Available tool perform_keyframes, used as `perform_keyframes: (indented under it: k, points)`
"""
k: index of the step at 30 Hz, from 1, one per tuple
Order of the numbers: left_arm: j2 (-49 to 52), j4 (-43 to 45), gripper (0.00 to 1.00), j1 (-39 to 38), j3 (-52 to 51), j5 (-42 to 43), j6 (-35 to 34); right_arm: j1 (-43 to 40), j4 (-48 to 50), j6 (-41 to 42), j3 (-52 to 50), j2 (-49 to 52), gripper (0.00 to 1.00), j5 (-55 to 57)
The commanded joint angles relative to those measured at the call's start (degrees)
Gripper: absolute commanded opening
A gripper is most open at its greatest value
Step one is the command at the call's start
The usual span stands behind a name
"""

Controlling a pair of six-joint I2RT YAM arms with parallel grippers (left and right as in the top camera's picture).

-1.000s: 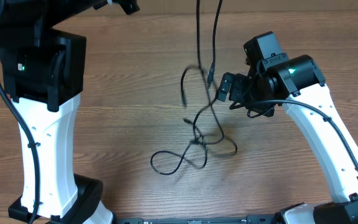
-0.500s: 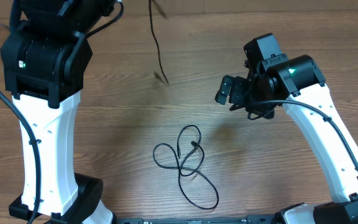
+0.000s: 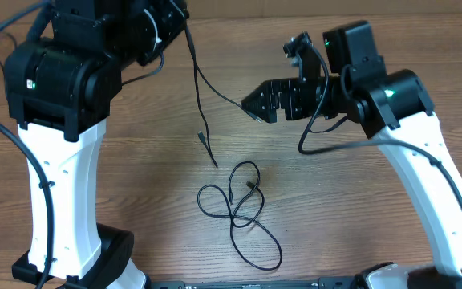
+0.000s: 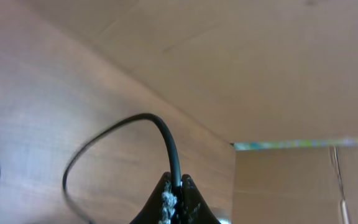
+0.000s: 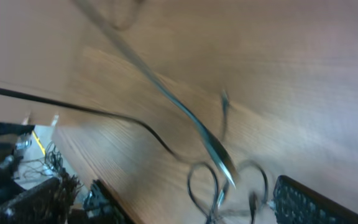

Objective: Untangle cables

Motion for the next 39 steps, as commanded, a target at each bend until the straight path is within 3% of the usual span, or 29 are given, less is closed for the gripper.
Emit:
perform_keyframes:
  k: [1, 6, 10, 14, 15, 21, 25, 32, 36, 39]
  points:
    - [-0.4, -1.1, 0.04, -0.4, 0.5, -1.6, -9.1, 2.2, 3.8, -2.7, 2.1, -3.2, 1.00, -3.5]
    - [-0.4, -1.0, 0.04, -0.4, 0.5, 1.0, -10.9, 8.3, 11.6, -2.7, 2.1, -3.1, 1.00, -1.8]
    - [-0.4, -0.9, 0.04, -0.5, 0.5, 3.5, -11.0, 12.0, 14.4, -2.1, 2.1, -2.8, 1.00, 6.9]
    - [-0.4, -0.4, 0.04, -0.5, 0.5, 7.1, -15.2, 13.2, 15.0, -2.0, 2.1, -0.8, 0.90, 6.9]
    - [-0.4, 0.1, 0.04, -0.5, 0.5, 7.1, -15.7, 13.3, 14.9, -1.1, 2.1, 0.5, 0.81, 6.9]
    - [-0.4, 4.9, 0.04, -0.3, 0.5, 12.4, -19.8, 13.3, 15.1, 0.1, 2.1, 3.2, 0.80, 7.2]
    - [-0.4, 7.7, 0.04, 0.8, 0.5, 12.6, -22.5, 13.3, 14.1, 0.1, 2.1, 4.6, 0.68, 7.4]
    - [-0.4, 9.5, 0.04, 2.4, 0.5, 12.4, -22.8, 13.3, 13.7, 0.2, 2.1, 5.1, 0.65, 8.2]
    - [-0.4, 9.4, 0.04, 5.4, 0.5, 12.9, -23.0, 13.0, 13.6, 1.0, 2.1, 5.1, 0.58, 8.2]
    - [-0.4, 9.5, 0.04, 5.9, 0.5, 13.0, -23.0, 12.7, 13.7, 1.0, 2.1, 5.1, 0.46, 8.2]
